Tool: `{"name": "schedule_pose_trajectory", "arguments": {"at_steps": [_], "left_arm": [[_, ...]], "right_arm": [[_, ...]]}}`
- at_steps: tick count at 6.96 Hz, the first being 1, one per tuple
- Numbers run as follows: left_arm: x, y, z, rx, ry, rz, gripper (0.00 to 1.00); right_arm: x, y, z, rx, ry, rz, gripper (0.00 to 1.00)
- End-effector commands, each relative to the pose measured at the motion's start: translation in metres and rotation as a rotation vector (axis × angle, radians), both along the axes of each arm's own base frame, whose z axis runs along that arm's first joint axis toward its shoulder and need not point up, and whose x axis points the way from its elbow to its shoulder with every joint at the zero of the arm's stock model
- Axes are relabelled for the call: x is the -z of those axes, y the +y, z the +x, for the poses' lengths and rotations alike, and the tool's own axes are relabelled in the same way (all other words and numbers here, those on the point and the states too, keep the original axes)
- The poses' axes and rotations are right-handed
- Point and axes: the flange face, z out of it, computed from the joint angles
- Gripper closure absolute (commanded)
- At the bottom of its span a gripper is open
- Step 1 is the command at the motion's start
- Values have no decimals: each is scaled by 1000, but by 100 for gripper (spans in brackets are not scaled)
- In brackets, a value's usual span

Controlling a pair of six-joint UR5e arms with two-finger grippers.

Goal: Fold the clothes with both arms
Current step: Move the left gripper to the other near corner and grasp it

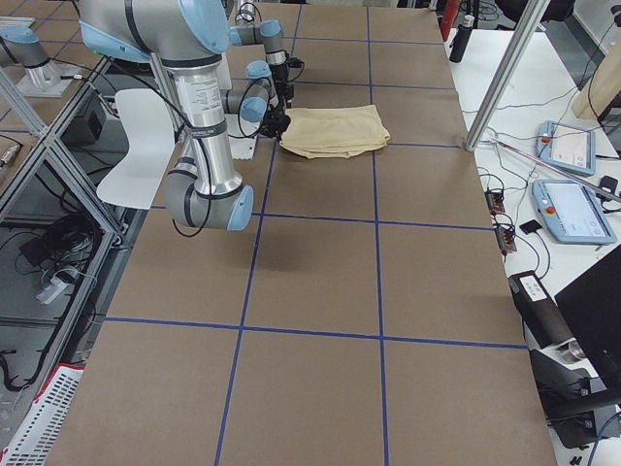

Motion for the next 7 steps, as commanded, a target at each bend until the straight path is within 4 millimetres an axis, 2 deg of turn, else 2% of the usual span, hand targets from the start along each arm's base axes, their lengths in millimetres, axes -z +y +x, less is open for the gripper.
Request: {"name": "schedule_pose_trajectory", "arguments": {"at_steps": [1, 2, 3, 4, 5, 7], "left_arm": [[4, -1, 14, 1, 2, -4, 43], [4, -1, 14, 1, 2, -4, 51], [2, -2, 13, 4, -3, -3, 64], [0, -4, 10, 11, -8, -2, 97], [-5, -7, 9, 37, -41, 8, 100], [14, -3, 2, 29, -20, 15, 100]], "right_arm": [[2, 0, 2, -1, -4, 0, 100], [2, -1, 3, -3, -4, 0, 100], [2, -1, 3, -3, -4, 0, 100], [2, -1, 3, -3, -4, 0, 100], [2, -2, 3, -3, -4, 0, 100], [2, -2, 3, -4, -4, 0, 100]]}}
